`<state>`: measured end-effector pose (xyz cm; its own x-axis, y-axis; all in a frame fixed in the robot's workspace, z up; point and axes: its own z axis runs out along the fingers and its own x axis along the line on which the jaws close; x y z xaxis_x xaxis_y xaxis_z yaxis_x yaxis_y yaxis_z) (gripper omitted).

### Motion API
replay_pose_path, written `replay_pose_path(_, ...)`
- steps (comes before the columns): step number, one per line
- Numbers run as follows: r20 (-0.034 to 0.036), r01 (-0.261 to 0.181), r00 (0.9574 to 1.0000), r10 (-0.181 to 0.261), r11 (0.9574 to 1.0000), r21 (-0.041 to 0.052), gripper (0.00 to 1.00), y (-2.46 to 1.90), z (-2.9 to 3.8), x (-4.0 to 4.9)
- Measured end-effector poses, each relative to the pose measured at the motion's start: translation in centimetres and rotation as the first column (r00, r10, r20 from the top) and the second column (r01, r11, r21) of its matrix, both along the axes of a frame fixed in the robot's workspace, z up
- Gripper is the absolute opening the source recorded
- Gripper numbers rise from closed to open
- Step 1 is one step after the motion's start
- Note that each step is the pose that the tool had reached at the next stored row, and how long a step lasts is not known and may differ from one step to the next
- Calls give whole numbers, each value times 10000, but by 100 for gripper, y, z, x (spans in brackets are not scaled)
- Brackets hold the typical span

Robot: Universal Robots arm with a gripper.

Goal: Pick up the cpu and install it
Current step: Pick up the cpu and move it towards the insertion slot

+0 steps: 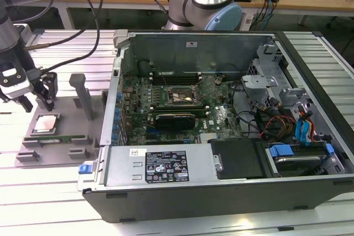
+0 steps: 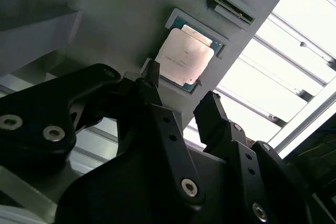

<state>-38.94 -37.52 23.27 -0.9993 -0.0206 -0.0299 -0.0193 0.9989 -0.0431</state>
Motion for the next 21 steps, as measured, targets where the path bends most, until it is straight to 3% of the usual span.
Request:
replay_pose_path(10, 0, 0, 10000, 0, 10000, 0, 55, 0, -96, 0)
replay_pose_path(21, 0, 0, 10000, 0, 10000, 1, 55, 0, -156, 0)
